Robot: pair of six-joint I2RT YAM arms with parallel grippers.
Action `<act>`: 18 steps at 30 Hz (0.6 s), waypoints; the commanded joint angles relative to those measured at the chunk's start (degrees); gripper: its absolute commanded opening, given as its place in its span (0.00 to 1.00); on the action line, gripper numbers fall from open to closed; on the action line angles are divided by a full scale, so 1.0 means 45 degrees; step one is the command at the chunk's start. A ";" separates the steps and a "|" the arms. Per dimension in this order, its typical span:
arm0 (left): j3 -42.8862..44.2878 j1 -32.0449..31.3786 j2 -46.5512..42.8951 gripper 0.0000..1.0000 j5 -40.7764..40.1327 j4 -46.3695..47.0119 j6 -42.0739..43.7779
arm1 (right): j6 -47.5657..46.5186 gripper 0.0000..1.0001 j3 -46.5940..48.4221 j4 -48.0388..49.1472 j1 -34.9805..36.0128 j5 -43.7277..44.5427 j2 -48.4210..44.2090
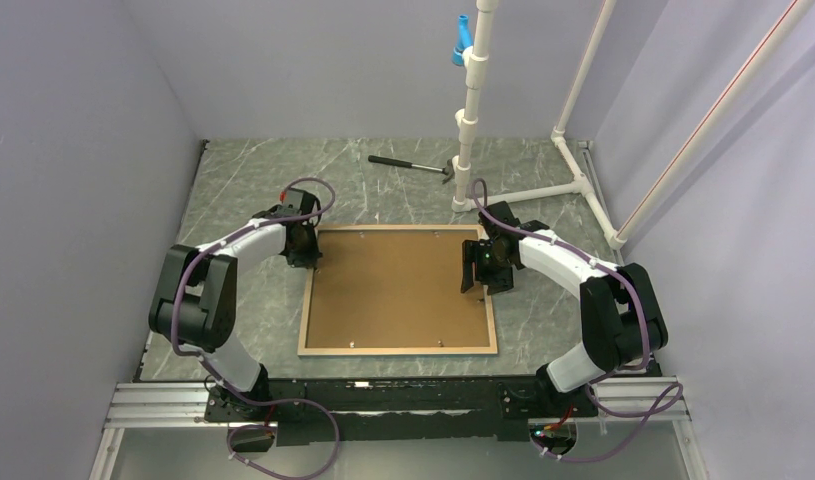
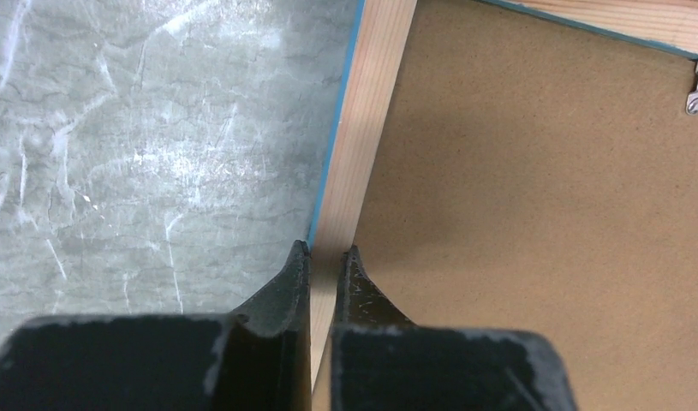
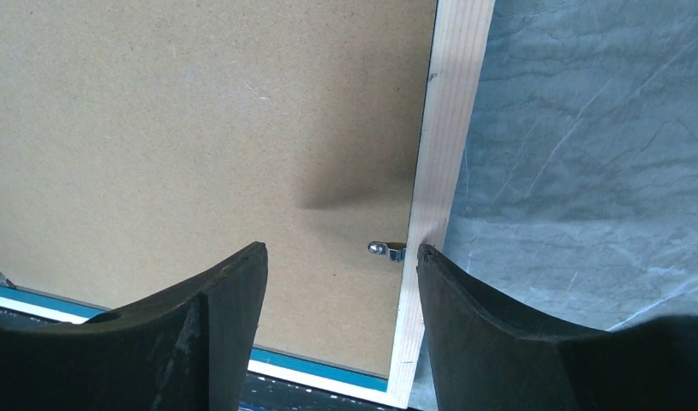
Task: Put the photo into the frame
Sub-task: Install the photo frame at the center of the board.
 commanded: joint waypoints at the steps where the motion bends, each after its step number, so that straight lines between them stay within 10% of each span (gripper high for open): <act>1: -0.0179 -0.0014 -0.0659 0.14 0.0307 -0.0464 -0.0470 | -0.0077 0.67 -0.0033 0.0267 -0.0039 -0.0206 0.0157; 7: -0.0191 -0.0015 -0.1003 0.49 0.0681 -0.0360 -0.0727 | -0.0097 0.67 -0.0141 0.0319 -0.0024 -0.0260 0.0186; 18: -0.0324 -0.0087 0.0051 0.22 -0.0024 -0.0604 -0.0694 | -0.0160 0.67 -0.0238 0.0364 -0.0022 -0.0324 0.0264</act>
